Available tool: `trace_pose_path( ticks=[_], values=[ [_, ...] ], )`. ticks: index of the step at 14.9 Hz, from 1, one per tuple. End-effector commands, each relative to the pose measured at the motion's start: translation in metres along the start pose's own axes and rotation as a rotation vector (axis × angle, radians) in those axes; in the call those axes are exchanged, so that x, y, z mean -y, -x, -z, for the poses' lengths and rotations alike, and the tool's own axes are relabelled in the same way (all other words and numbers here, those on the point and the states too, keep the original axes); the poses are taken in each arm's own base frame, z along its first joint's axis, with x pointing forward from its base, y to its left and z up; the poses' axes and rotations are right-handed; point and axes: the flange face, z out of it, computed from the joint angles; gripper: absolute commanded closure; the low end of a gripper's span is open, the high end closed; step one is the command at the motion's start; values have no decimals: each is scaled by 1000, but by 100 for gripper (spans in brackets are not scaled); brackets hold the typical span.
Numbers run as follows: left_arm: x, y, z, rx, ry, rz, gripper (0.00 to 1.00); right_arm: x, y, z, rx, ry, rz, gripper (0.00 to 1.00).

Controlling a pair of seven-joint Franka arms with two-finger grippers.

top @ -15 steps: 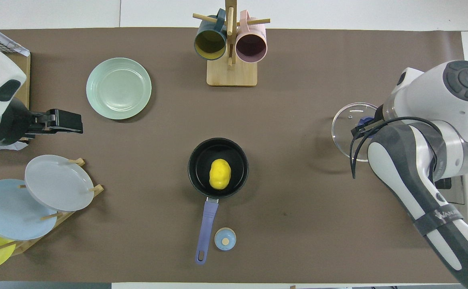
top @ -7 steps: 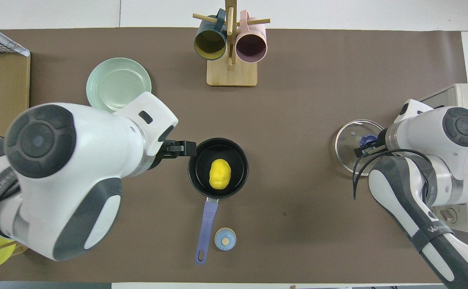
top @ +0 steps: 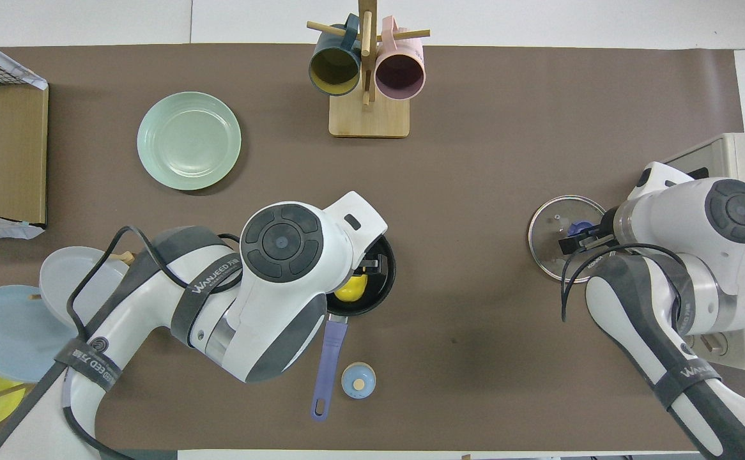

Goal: Transfer potato from pot to plate
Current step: 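Lower the lid with the right gripper while the left gripper reaches the pot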

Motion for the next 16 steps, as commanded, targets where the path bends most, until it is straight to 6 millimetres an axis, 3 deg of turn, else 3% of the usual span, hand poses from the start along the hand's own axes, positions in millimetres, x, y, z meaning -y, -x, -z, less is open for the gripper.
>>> trace_pose_path(
  ticks=[1, 4, 9, 12, 16],
  values=[
    [7, 11, -13, 5, -4, -64, 0, -4, -12, 27, 2, -15, 8, 0],
    [8, 9, -33, 9, -7, -60, 0, 1, -37, 82, 13, -17, -41, 0],
    [11, 11, -47, 11, -9, -59, 0, -4, -47, 169, 100, -25, -228, 0],
    [6, 13, -60, 9, -8, -48, 0, -7, -55, 198, 151, -33, -269, 0],
    [-7, 17, -78, 8, -7, -33, 0, 21, -50, 230, 139, 15, -223, 0]
  ],
)
